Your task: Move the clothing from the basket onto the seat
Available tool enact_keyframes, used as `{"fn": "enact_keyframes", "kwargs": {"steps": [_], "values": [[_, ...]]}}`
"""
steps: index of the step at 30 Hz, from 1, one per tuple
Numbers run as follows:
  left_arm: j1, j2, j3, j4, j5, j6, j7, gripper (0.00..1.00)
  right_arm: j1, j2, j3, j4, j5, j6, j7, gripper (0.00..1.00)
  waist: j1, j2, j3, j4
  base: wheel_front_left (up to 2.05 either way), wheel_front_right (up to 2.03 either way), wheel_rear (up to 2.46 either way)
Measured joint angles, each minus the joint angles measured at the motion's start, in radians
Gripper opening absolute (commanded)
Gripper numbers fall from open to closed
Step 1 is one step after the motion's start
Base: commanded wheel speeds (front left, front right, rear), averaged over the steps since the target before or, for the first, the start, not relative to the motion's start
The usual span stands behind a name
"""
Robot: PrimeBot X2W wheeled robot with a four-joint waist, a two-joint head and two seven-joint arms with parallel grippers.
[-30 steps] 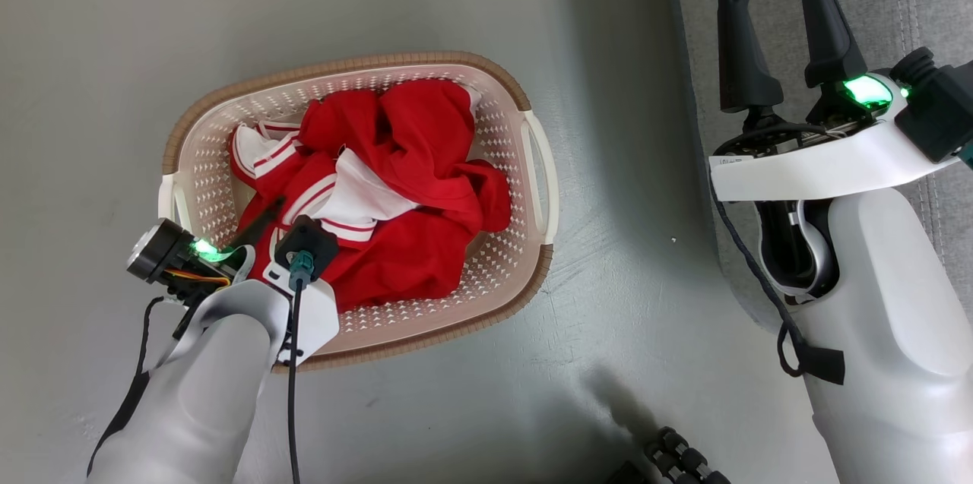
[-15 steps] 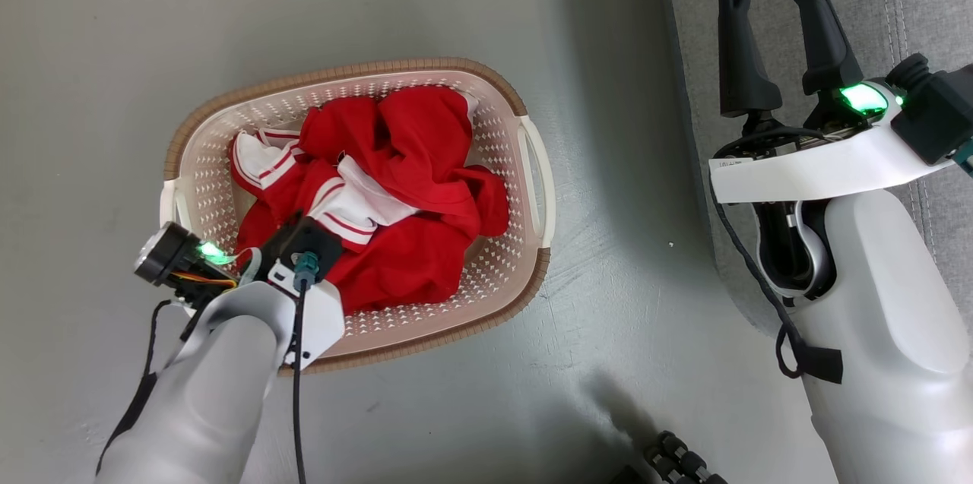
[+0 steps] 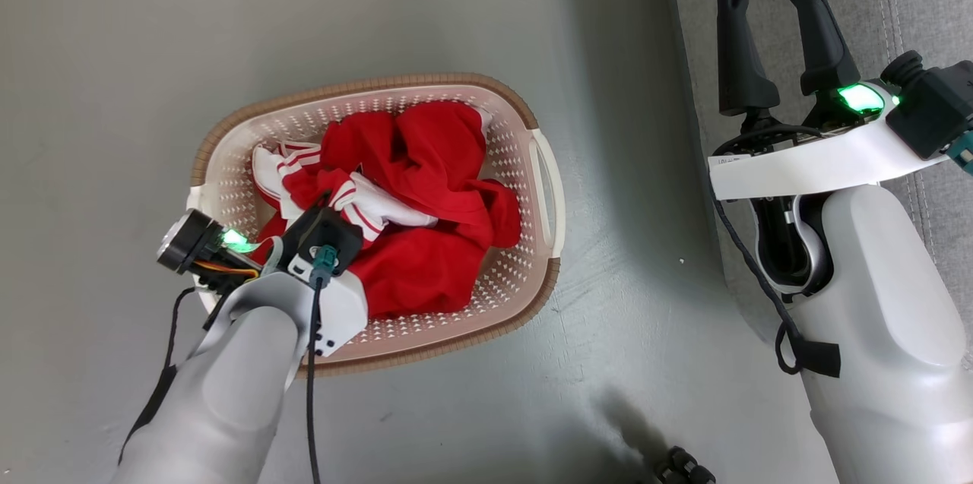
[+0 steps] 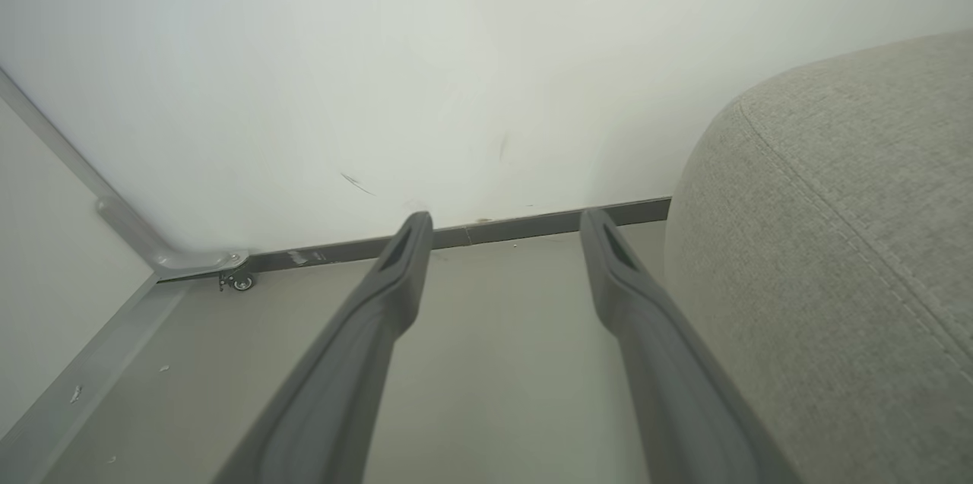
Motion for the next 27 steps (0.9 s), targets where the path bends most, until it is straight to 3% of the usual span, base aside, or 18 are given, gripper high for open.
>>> {"fn": "enact_keyframes", "kwargs": {"steps": [10,27], "values": [[0.027,-0.015,0.028,-0.067,-0.052,0.025,-0.007,0.00,0.001,0.000,0.002,0.033,-0.003,0.000,-0.007,1.00,0.0000,0.0000,-0.045,0.021,0.00,0.00,0.00],[0.110,-0.028,0.036,-0.345,-0.107,0.050,-0.007,0.00,0.018,-0.002,-0.003,0.083,-0.040,0.000,-0.007,1.00,0.0000,0.0000,-0.139,0.061,0.00,0.00,0.00]]}}
